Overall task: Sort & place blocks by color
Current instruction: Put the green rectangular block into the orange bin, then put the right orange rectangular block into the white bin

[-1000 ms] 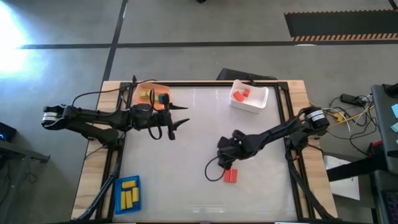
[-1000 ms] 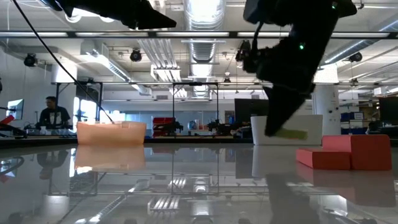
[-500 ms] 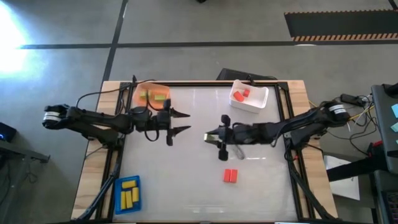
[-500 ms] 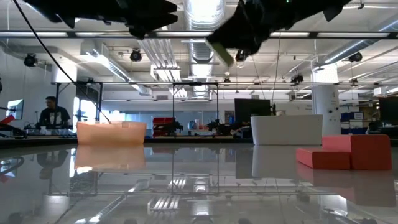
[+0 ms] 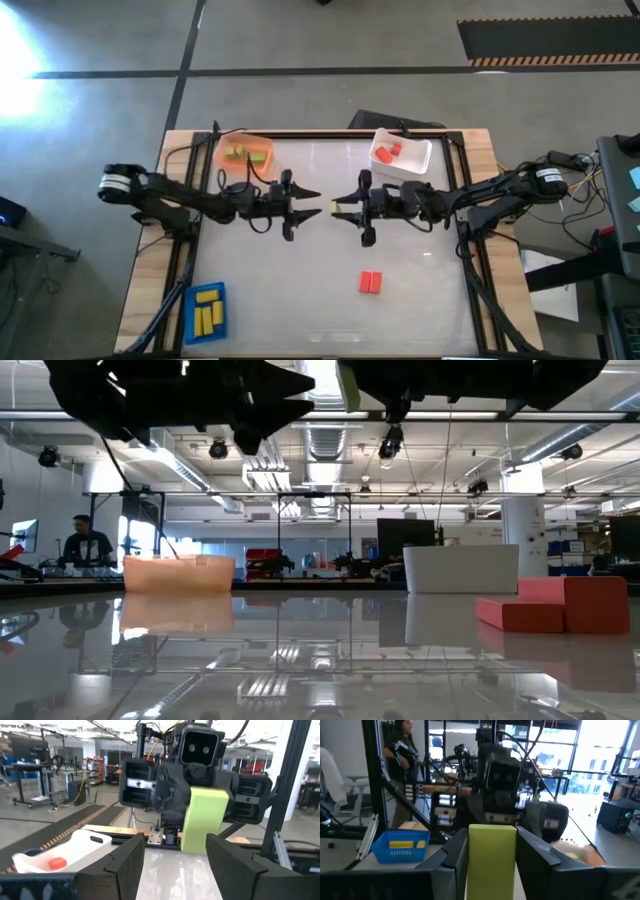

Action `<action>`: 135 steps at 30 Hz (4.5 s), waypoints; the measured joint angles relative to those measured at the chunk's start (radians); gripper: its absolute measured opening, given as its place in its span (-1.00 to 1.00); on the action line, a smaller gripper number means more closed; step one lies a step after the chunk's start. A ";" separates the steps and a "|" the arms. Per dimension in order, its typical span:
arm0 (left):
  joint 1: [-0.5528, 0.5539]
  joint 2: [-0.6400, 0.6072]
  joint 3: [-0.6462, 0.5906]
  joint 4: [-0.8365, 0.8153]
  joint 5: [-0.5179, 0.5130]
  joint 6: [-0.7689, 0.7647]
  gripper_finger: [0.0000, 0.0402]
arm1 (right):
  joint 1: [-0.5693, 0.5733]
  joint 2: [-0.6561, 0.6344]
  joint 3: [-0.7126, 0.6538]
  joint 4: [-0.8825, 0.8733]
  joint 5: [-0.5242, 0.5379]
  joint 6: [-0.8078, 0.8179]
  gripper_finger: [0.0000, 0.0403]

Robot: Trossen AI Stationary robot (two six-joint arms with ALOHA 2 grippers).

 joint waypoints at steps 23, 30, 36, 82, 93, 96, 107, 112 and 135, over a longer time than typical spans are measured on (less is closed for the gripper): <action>0.003 0.218 0.155 0.104 0.090 -0.021 0.31 | -0.002 -0.002 0.007 0.032 0.001 0.011 -0.43; 0.003 0.221 0.180 0.101 0.094 0.027 0.31 | -0.002 -0.002 0.007 0.080 0.011 0.009 -0.43; 0.000 0.223 0.196 0.102 0.110 0.071 0.26 | -0.002 -0.002 0.007 0.104 0.011 -0.008 -0.43; 0.379 -0.117 0.371 -1.584 -0.544 -0.269 -0.43 | -0.003 -0.177 0.007 -0.256 0.280 0.034 0.34; 0.726 0.016 0.513 -1.813 -0.180 -0.099 -0.43 | -0.003 -0.172 0.007 -0.310 0.299 0.047 0.32; 0.751 0.074 0.537 -1.835 -0.178 -0.110 -0.43 | -0.003 -0.172 0.007 -0.327 0.299 0.051 0.31; 0.756 0.210 0.562 -1.846 -0.177 -0.111 -0.22 | -0.003 -0.172 0.007 -0.343 0.299 0.051 0.31; 0.756 0.204 0.559 -1.847 -0.179 -0.112 -0.21 | -0.003 -0.172 0.007 -0.345 0.299 0.058 0.32; 0.247 -0.140 0.501 -1.623 -0.397 -0.188 -0.19 | 0.129 -0.172 0.170 -1.123 0.211 0.314 0.08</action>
